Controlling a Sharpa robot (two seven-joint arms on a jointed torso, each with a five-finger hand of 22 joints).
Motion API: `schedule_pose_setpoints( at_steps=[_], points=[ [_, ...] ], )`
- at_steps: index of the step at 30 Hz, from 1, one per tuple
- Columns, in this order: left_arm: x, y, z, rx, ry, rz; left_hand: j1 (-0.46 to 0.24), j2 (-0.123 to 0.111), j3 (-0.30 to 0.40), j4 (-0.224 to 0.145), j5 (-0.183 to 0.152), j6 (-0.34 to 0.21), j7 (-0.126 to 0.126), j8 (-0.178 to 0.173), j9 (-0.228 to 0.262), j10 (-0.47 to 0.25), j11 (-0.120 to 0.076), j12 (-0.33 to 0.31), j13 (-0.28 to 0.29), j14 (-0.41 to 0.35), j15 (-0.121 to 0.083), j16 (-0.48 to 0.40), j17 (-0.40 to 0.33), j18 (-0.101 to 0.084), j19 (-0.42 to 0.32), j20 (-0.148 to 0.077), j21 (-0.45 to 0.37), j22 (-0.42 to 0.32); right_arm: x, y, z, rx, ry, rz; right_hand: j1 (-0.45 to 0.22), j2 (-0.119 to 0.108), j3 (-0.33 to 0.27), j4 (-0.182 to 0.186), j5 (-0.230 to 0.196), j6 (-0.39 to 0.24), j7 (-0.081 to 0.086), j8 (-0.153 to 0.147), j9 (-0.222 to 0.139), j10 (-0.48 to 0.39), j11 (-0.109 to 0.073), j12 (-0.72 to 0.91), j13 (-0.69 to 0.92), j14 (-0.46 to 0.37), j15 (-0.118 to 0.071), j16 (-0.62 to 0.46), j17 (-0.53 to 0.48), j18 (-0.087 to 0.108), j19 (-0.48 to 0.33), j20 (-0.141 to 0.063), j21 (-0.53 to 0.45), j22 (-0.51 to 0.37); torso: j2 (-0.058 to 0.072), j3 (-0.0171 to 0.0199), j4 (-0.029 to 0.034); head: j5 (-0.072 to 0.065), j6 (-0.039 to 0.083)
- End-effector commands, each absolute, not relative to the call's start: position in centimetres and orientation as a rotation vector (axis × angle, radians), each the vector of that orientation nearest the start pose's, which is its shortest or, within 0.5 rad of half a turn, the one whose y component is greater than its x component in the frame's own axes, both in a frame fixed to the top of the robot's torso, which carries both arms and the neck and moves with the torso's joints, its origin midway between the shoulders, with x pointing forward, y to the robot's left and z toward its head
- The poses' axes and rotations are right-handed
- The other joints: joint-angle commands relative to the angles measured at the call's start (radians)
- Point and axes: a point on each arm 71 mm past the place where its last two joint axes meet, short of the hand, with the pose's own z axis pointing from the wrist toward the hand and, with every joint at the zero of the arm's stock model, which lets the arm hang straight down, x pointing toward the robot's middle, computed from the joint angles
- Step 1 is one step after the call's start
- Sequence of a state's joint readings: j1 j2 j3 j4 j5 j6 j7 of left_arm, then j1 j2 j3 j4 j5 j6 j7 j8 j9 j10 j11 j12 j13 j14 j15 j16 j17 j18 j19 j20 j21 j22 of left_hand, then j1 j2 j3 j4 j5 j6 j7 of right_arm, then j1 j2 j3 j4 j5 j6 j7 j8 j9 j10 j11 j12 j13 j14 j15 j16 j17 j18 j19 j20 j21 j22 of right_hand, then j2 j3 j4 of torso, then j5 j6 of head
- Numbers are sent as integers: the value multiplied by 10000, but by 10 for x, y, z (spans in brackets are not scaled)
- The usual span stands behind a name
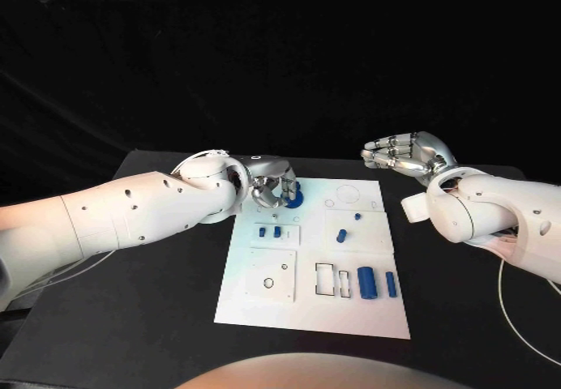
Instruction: Assemble the parts on the task board
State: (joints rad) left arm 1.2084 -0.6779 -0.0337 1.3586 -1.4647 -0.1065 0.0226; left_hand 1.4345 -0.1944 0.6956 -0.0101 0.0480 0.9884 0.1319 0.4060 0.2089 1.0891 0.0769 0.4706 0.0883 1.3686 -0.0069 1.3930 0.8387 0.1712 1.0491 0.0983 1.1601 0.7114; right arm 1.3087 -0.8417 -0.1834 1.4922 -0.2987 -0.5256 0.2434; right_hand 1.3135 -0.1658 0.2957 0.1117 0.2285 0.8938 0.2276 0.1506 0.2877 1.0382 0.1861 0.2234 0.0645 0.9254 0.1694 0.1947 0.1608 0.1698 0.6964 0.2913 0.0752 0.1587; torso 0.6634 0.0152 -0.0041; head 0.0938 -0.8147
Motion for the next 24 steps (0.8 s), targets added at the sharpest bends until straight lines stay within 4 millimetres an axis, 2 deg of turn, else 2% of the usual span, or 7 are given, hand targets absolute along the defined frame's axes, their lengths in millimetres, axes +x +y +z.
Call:
schedule_pose_setpoints(
  at_steps=[1,14,19,24],
  points=[
    [507,157,-201,3245,18387,-7384,-126,-10,-36,-47,28,78,20,-63,10,235,-141,-31,11,30,-19,8,-10,-15,46,-23,43,-5,499,-227,-179,8311,15071,11540,84,-3,64,6,28,95,122,26,-14,16,-45,43,-5,-4,-36,41,-11,113,77,-21,53,-11,13,-13,12,1,-17],
    [505,170,-212,3159,19025,-7055,-163,-22,-50,-48,27,83,19,-86,15,248,-142,-71,9,11,-20,-18,-87,-4,4,-25,11,-67,499,-228,-179,8312,15036,11520,79,-1,87,10,26,104,116,27,-16,26,-51,43,-6,-6,-39,52,-19,115,58,-21,49,-23,32,-24,-13,21,-66],
    [504,173,-215,3147,19242,-6993,-186,-34,-61,-53,27,75,22,-111,17,253,-140,-104,7,-15,-21,-48,-172,-4,-16,-20,-5,-88,499,-228,-179,8316,15026,11510,79,-1,87,11,26,104,116,27,-16,26,-51,43,-6,-6,-39,53,-19,115,56,-21,49,-23,30,-18,2,-2,-84],
    [504,174,-217,3112,19353,-6972,-197,-35,-65,-53,27,73,23,-121,18,254,-139,-120,6,-27,-19,-61,-207,5,-49,-20,-31,-135,499,-228,-179,8312,15036,11521,72,-2,92,15,24,106,116,27,-18,28,-51,42,-6,-7,-40,57,-21,115,41,-21,47,-29,23,-16,-9,-6,-114]
  ],
)
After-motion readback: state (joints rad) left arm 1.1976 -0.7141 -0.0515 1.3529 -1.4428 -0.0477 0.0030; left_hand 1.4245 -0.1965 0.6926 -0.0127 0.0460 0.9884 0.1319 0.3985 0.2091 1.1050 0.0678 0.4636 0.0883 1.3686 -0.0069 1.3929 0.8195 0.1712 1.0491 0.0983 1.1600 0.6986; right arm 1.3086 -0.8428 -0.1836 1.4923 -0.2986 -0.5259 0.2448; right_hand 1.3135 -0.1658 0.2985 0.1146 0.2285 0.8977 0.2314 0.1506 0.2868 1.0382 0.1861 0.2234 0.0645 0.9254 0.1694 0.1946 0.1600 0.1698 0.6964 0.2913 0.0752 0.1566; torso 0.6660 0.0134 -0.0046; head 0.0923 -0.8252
